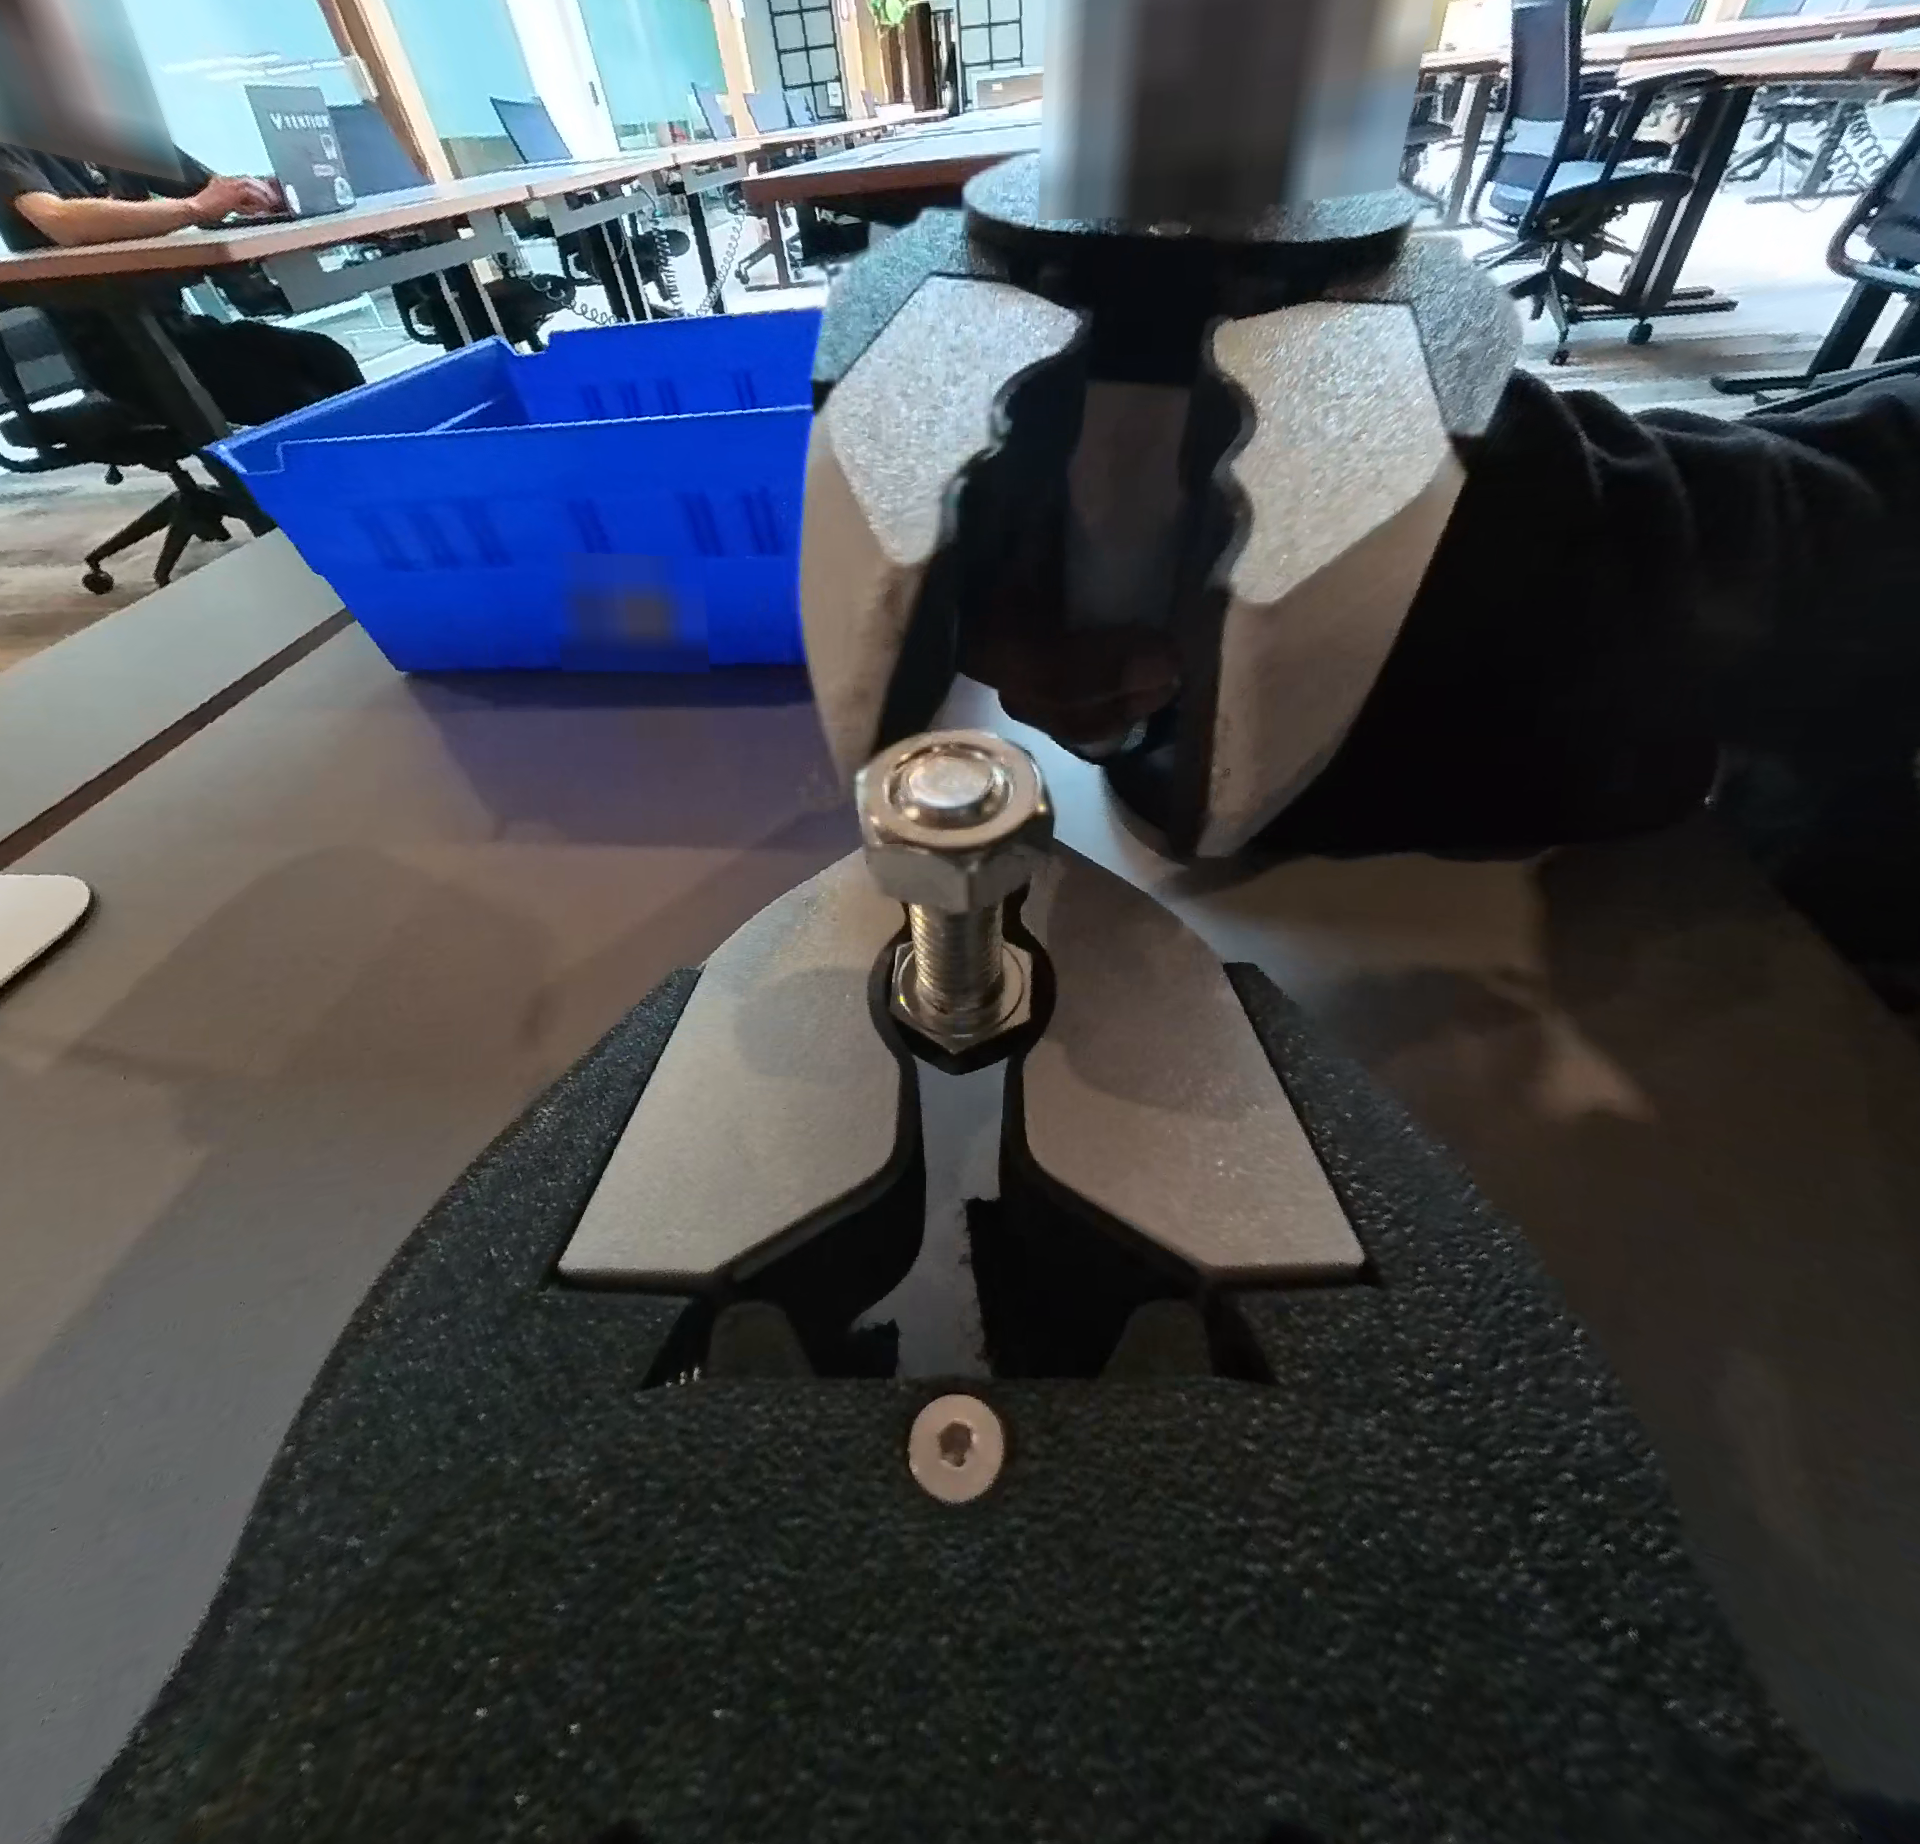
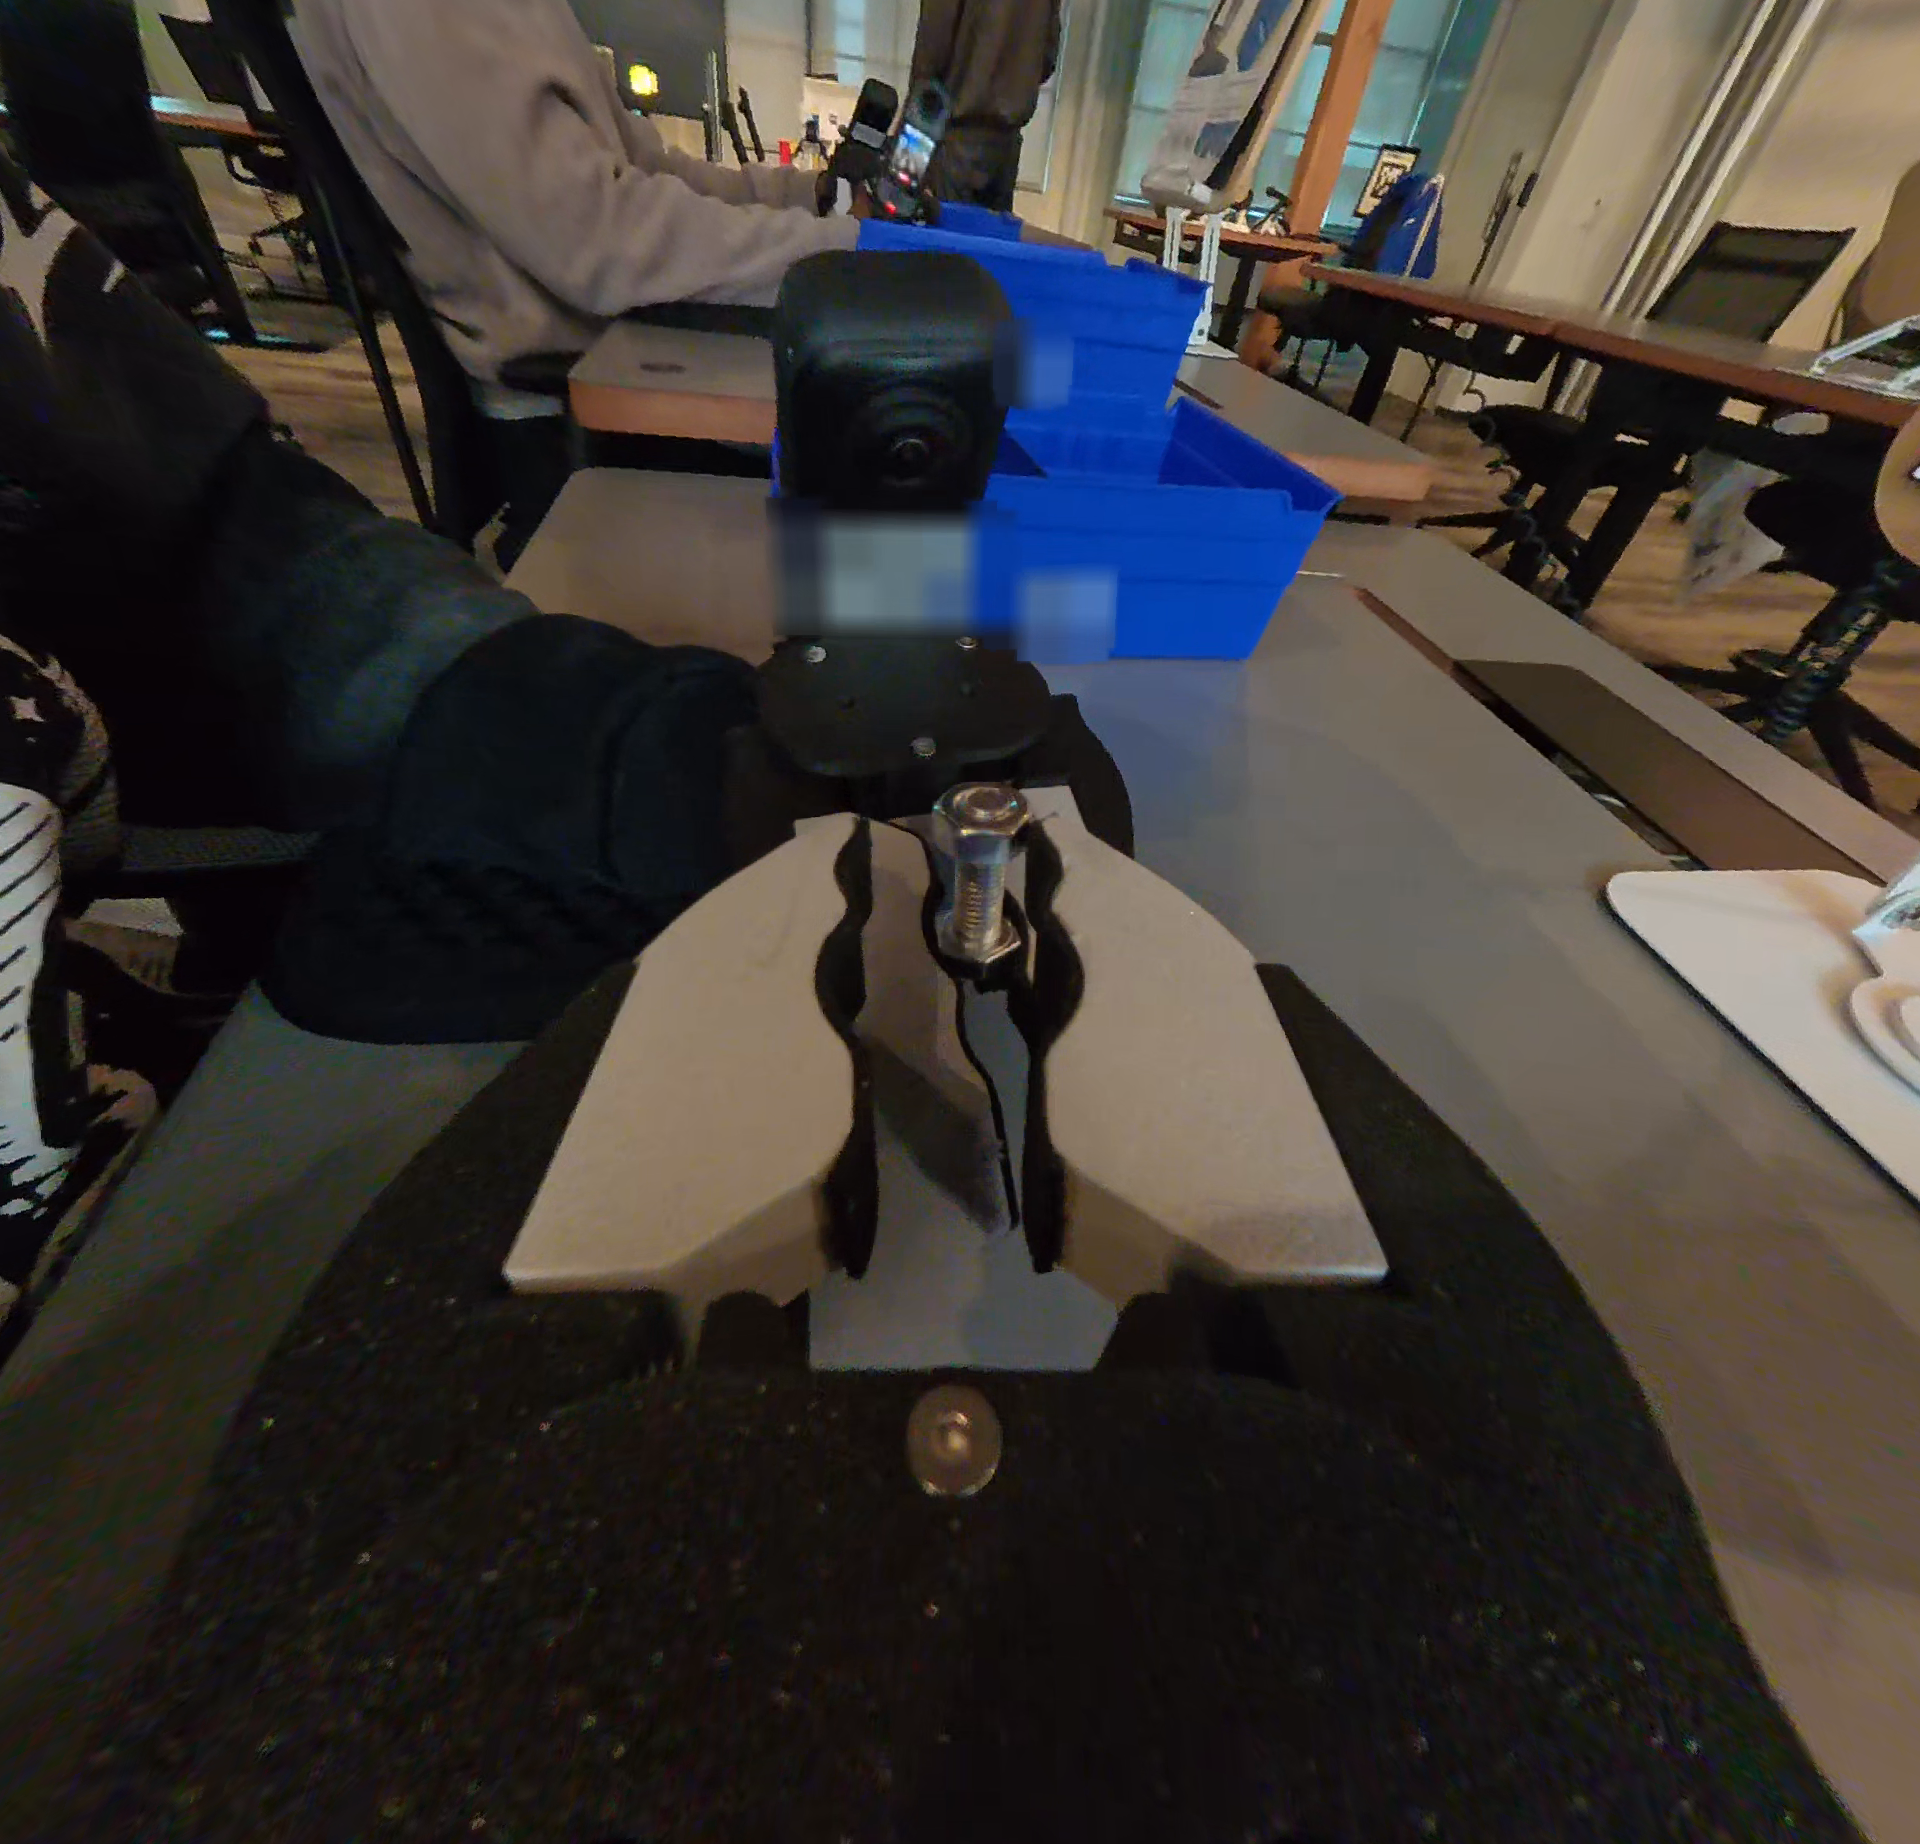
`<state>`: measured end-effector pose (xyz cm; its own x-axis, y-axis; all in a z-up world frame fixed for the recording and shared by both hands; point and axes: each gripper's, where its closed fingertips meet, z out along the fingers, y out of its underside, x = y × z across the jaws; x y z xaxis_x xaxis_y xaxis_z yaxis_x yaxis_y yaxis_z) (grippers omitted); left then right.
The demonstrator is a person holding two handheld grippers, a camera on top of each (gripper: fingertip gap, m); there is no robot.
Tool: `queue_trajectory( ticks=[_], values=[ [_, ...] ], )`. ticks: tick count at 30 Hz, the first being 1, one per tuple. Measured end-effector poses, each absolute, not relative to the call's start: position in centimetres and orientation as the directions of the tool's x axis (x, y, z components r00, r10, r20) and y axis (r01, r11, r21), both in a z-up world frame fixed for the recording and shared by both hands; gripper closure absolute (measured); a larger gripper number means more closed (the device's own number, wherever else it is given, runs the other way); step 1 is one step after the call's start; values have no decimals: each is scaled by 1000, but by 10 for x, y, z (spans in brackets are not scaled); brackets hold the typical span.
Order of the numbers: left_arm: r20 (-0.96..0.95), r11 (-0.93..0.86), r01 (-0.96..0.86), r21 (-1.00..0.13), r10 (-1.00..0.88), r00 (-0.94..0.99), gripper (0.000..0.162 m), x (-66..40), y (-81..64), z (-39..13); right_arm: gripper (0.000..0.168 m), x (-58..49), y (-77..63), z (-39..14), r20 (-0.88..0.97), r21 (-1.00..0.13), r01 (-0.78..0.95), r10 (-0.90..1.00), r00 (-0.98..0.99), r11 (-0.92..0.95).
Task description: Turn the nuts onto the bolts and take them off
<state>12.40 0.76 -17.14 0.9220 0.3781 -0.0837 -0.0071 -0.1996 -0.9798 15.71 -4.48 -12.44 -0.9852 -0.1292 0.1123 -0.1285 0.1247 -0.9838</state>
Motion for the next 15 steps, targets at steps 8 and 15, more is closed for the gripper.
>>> queue_trajectory(
  ticks=[8, 15],
  values=[
    [-76, -195, -2, -981, 376, 923, 151, 124, 7, -171, 144, 154, -38, -116, 119, -990, -128, -118, -986, 64],
    [-77, -197, -6, -980, 358, 930, 152, 127, 9, -171, 119, 161, -48, -126, 114, -983, -134, -159, -981, 123]
  ],
)
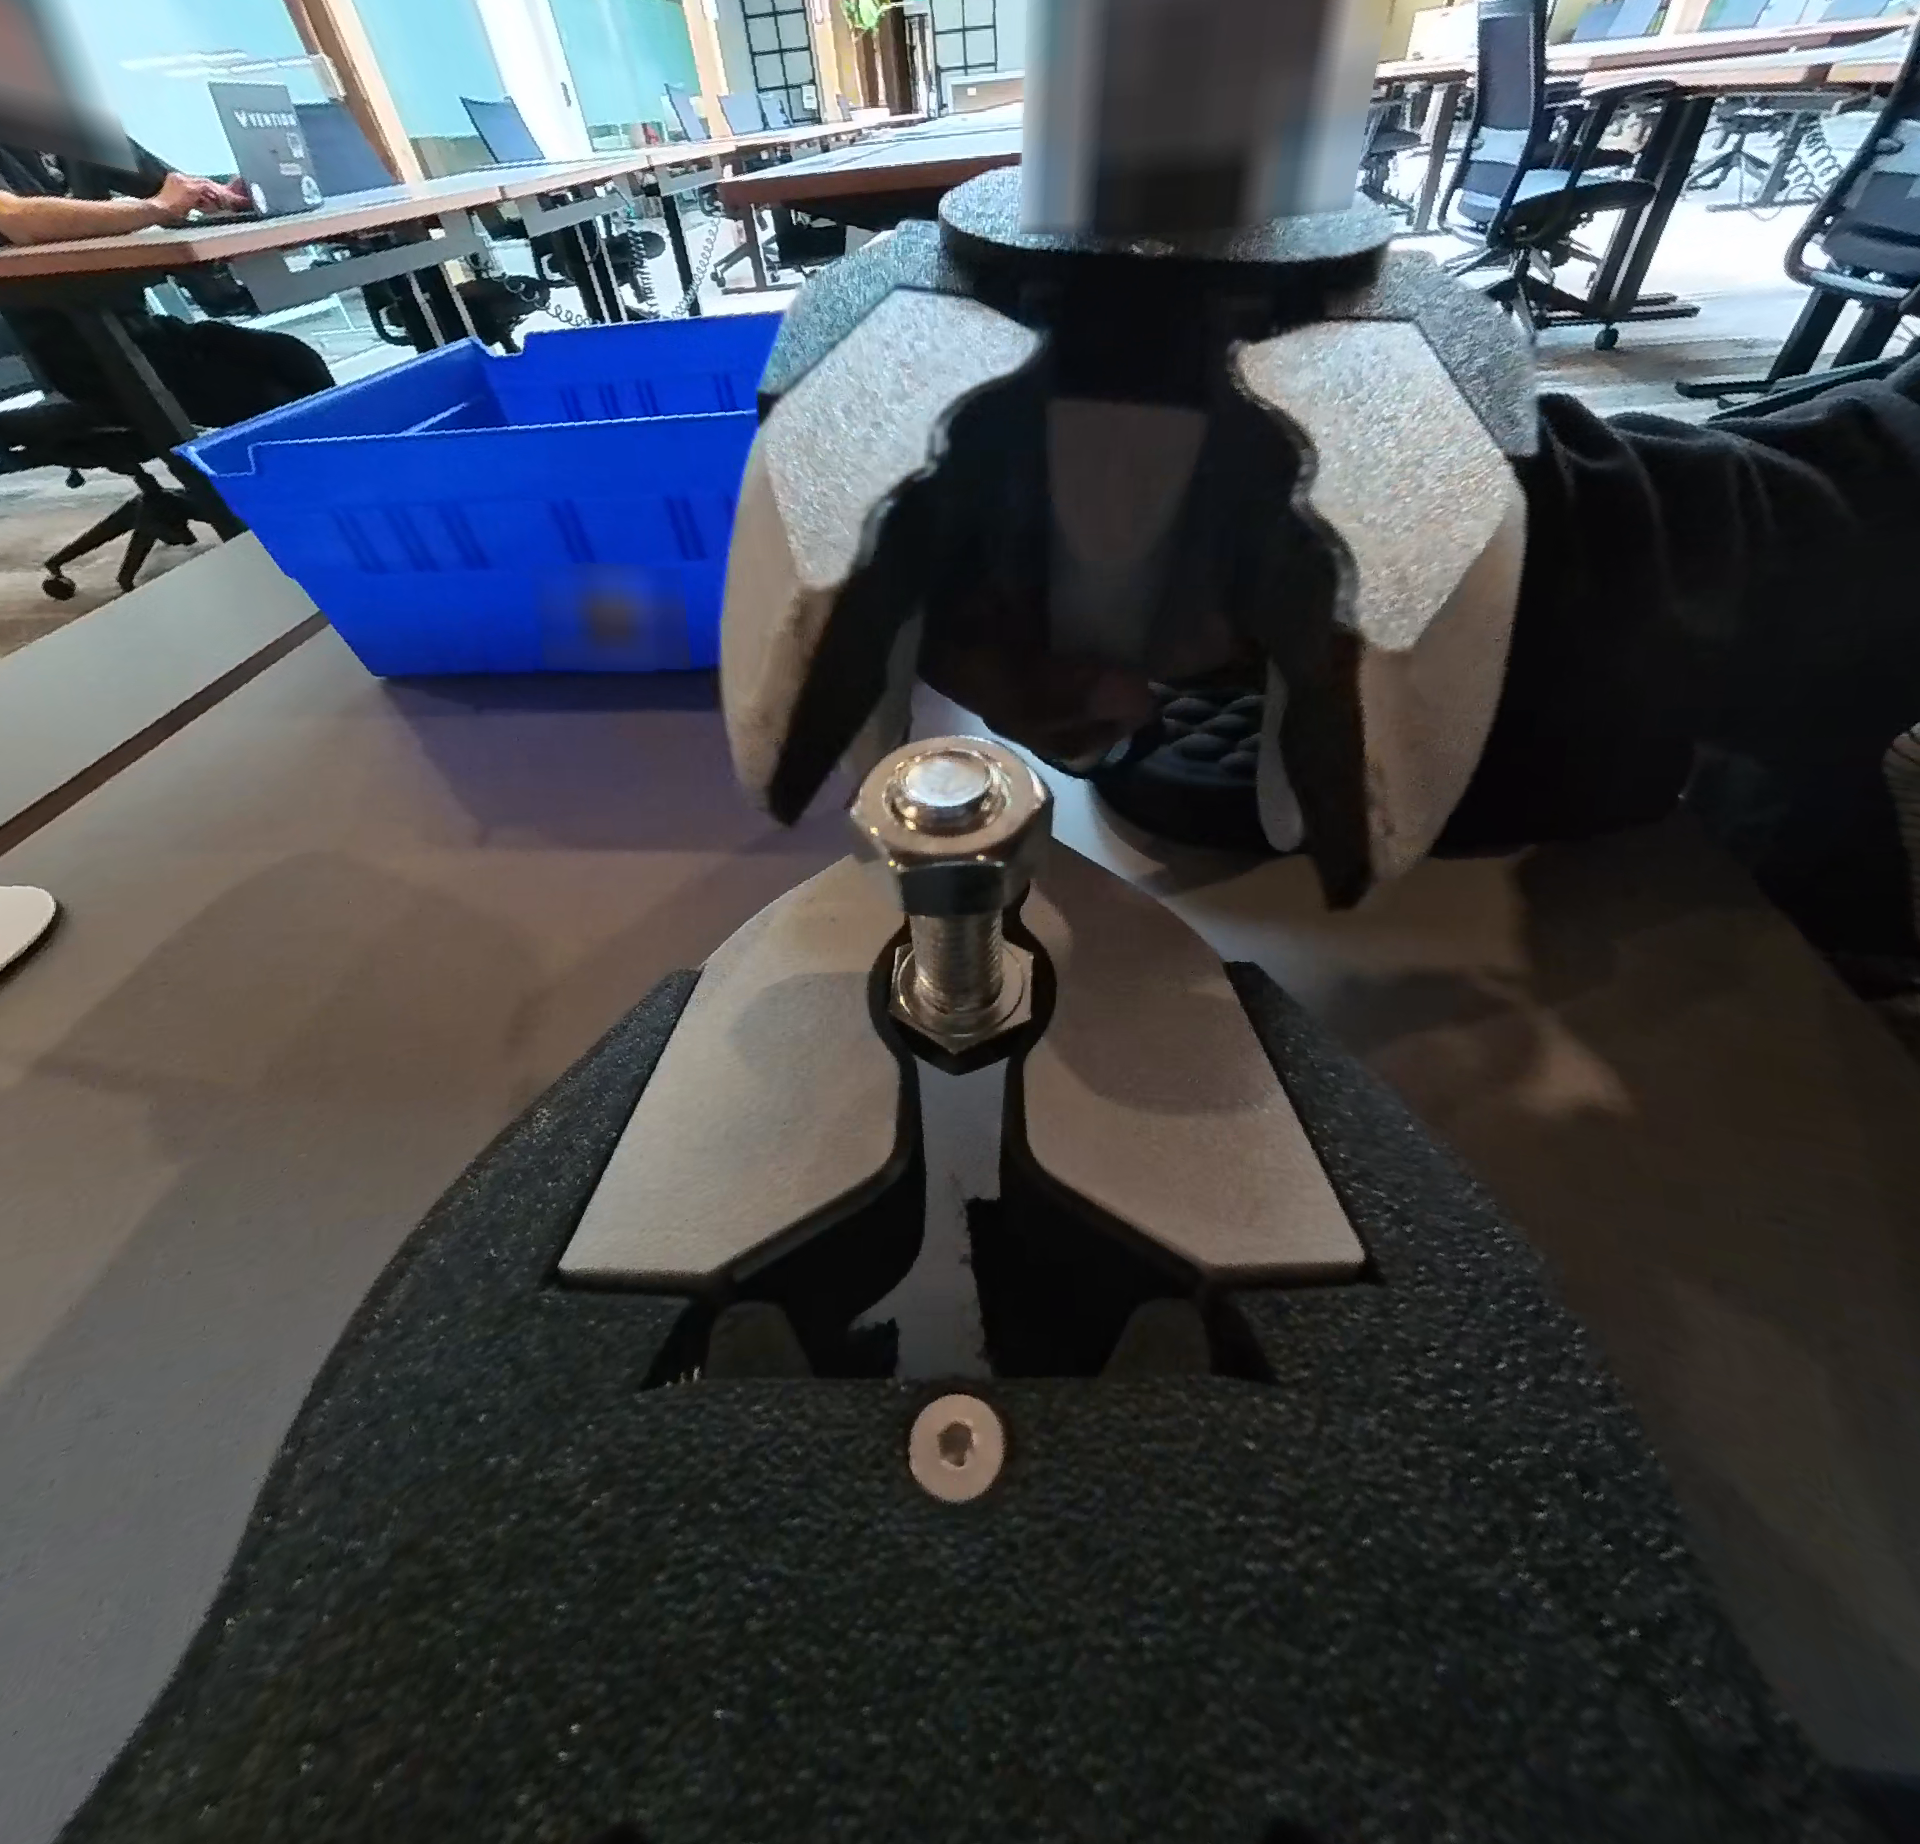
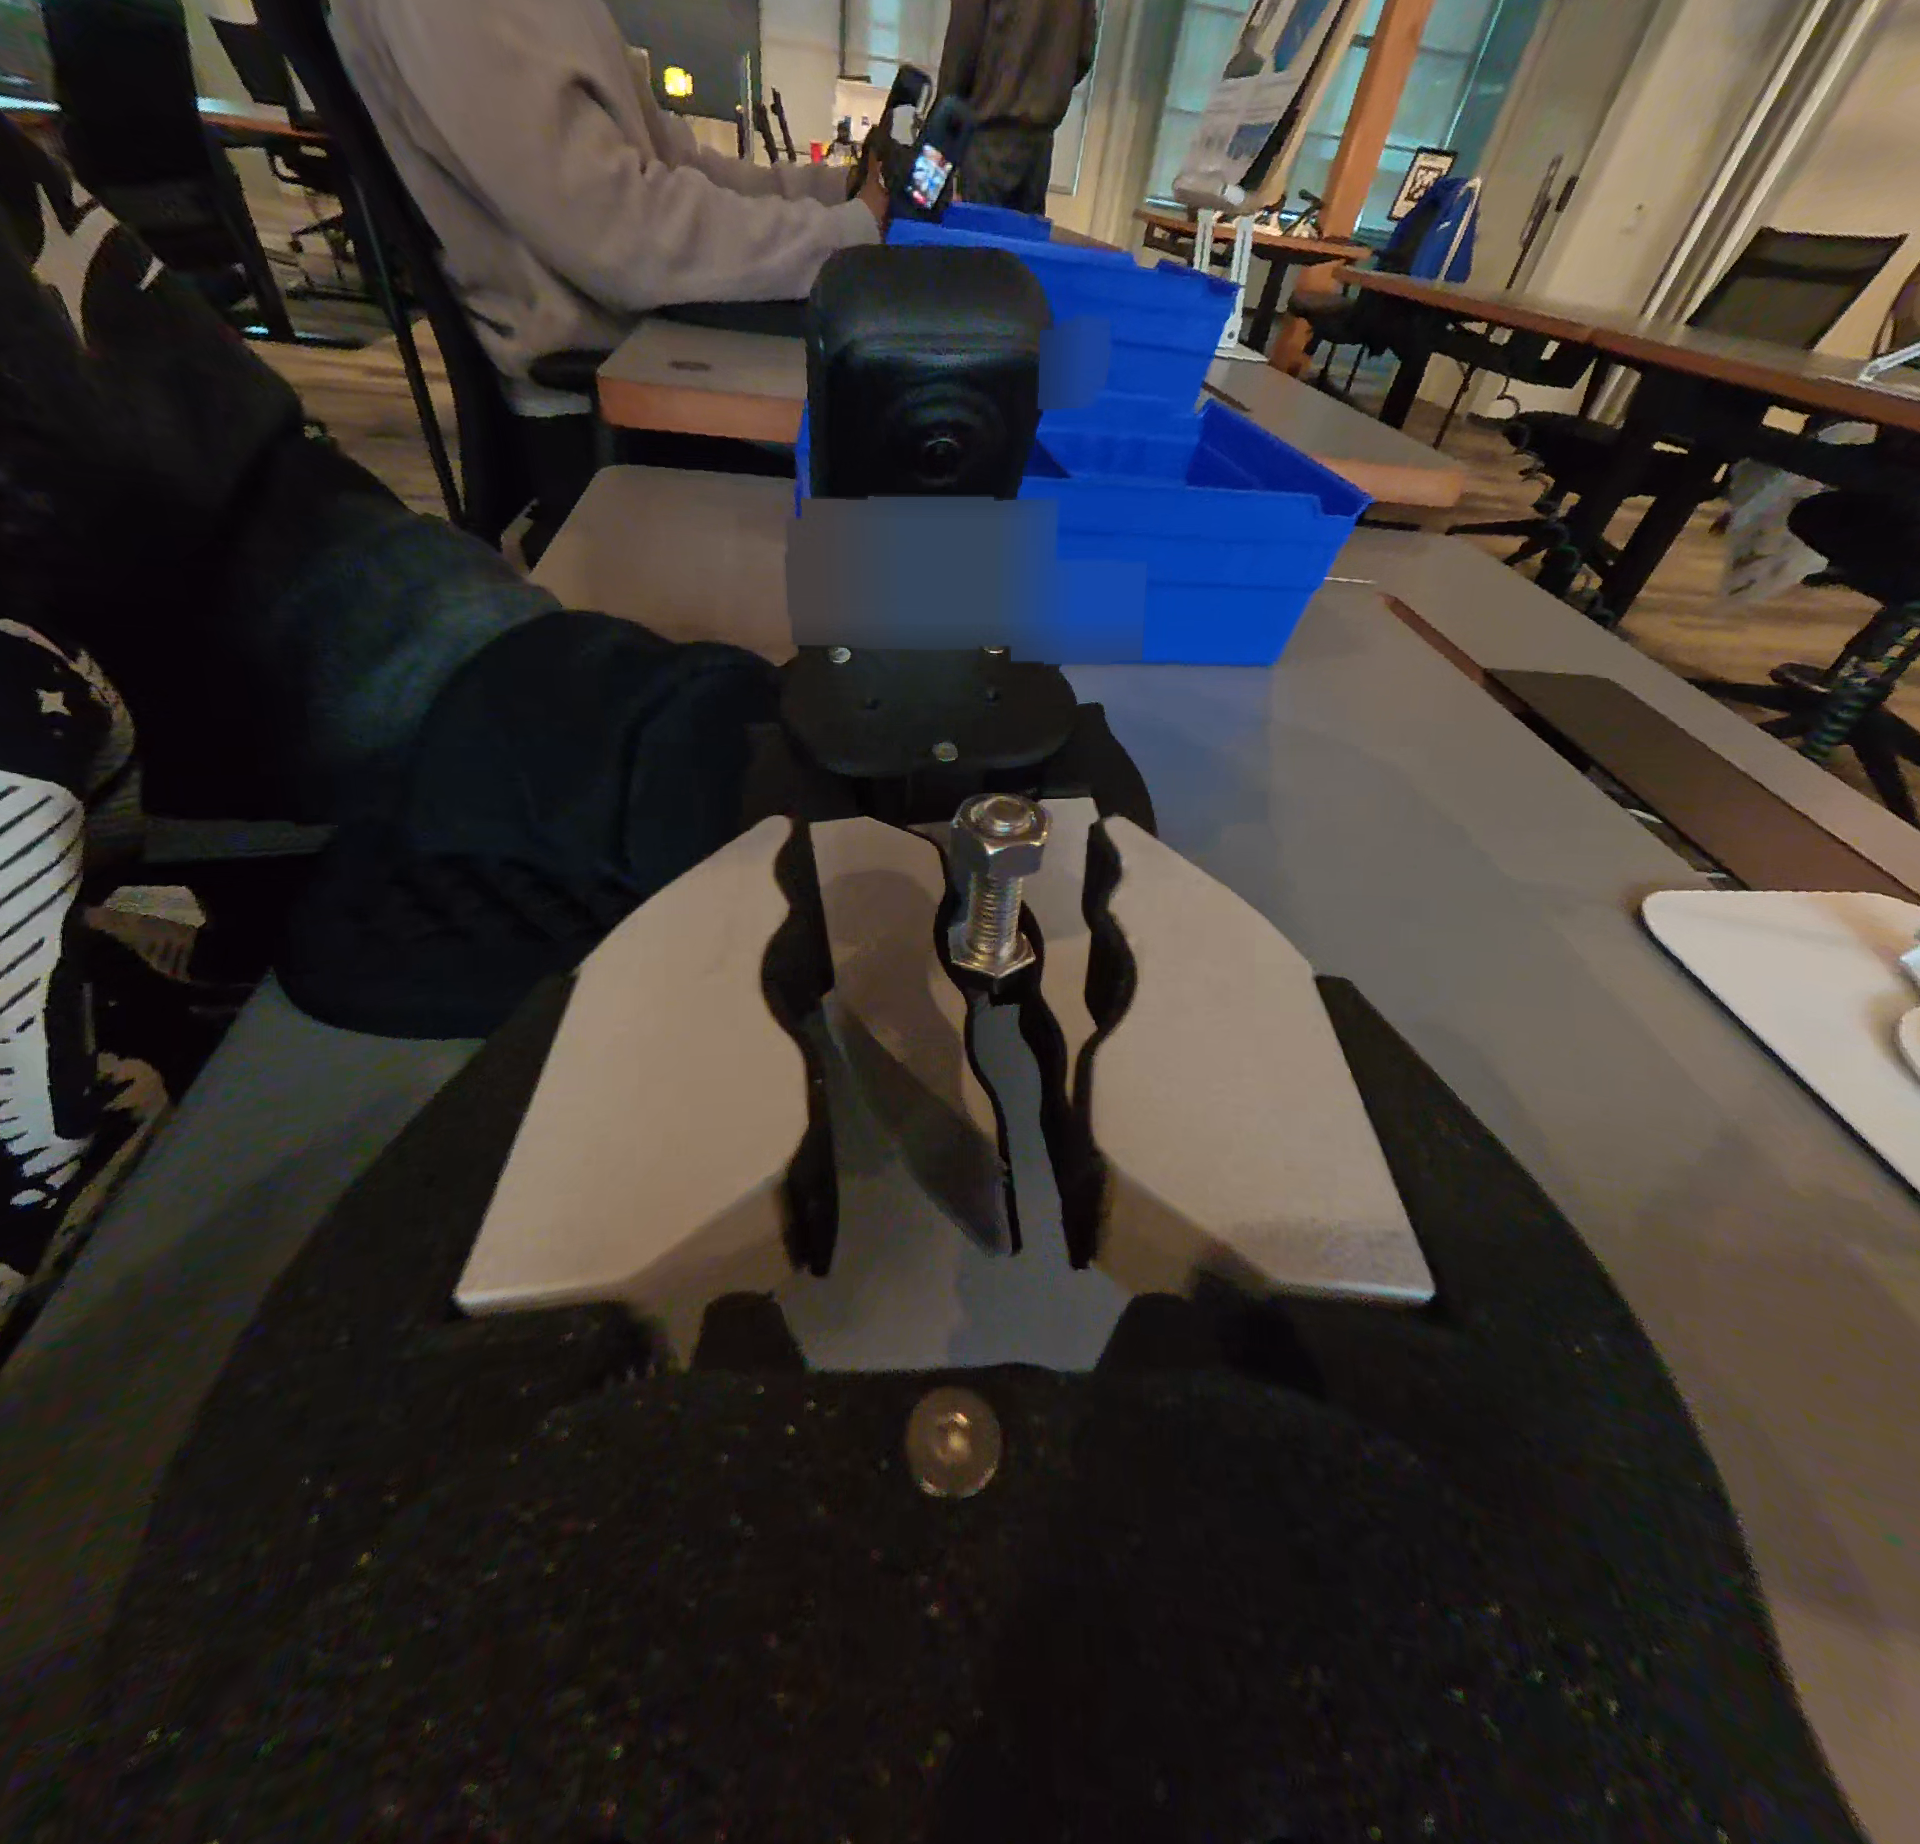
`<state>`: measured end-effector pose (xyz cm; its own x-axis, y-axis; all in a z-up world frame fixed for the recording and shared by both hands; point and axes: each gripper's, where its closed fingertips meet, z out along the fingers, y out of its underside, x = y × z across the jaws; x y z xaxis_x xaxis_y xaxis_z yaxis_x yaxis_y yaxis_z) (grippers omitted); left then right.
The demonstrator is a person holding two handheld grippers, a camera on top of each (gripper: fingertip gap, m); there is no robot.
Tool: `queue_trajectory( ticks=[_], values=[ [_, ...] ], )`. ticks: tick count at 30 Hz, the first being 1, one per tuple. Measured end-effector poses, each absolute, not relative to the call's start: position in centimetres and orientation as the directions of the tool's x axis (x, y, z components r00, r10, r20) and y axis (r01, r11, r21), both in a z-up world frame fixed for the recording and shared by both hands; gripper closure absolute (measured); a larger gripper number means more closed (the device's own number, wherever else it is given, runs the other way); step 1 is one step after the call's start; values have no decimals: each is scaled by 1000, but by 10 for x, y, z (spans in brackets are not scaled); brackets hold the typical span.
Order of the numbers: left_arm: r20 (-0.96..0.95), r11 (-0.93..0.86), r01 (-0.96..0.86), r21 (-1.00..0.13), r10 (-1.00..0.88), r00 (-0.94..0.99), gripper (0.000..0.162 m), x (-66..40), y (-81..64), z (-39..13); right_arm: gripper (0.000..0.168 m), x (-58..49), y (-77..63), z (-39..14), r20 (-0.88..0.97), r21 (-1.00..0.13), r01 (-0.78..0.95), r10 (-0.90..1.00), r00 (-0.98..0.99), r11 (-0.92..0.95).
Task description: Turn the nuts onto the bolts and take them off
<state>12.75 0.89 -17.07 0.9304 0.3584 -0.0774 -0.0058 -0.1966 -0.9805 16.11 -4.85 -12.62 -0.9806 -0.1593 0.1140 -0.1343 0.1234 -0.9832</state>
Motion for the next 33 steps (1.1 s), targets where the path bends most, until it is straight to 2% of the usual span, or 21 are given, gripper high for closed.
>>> queue_trajectory(
  ticks=[3, 4, 5, 6, 9, 11, 15, 18, 21, 23, 25, 30, 33],
  values=[
    [-75, -193, -4, -981, 362, 929, 154, 127, 8, -170, 137, 158, -45, -128, 124, -980, -144, -142, -982, 137],
    [-77, -194, -6, -981, 362, 929, 155, 127, 8, -170, 147, 156, -42, -127, 131, -980, -149, -132, -983, 135],
    [-75, -193, -3, -981, 365, 928, 154, 127, 8, -170, 165, 157, -38, -125, 134, -981, -152, -145, -980, 122],
    [-70, -190, 1, -982, 366, 928, 155, 127, 8, -170, 168, 161, -35, -120, 126, -986, -142, -165, -978, 85],
    [-73, -193, -1, -981, 362, 929, 154, 128, 8, -170, 165, 155, -35, -115, 115, -991, -124, -137, -984, 58],
    [-74, -196, -2, -981, 360, 930, 154, 128, 9, -170, 142, 151, -39, -118, 117, -989, -126, -112, -987, 78],
    [-74, -199, -3, -980, 349, 934, 154, 130, 10, -171, 117, 156, -48, -132, 83, -983, -105, -143, -986, 154],
    [-74, -199, -4, -980, 350, 934, 151, 130, 10, -171, 120, 161, -49, -132, 107, -979, -133, -165, -980, 154],
    [-68, -189, 1, -982, 355, 932, 154, 130, 8, -169, 142, 157, -43, -131, 114, -979, -136, -146, -983, 154],
    [-65, -188, 4, -982, 358, 931, 154, 129, 8, -169, 168, 161, -35, -125, 105, -986, -127, -181, -978, 111],
    [-68, -191, 2, -982, 357, 932, 154, 129, 8, -170, 168, 161, -33, -117, 87, -993, -100, -180, -980, 62],
    [-68, -192, 1, -981, 354, 933, 154, 130, 9, -170, 127, 152, -42, -124, 98, -988, -112, -128, -987, 110],
    [-70, -194, -1, -981, 351, 934, 154, 131, 9, -170, 120, 155, -46, -127, 106, -985, -124, -136, -985, 124]
  ],
)
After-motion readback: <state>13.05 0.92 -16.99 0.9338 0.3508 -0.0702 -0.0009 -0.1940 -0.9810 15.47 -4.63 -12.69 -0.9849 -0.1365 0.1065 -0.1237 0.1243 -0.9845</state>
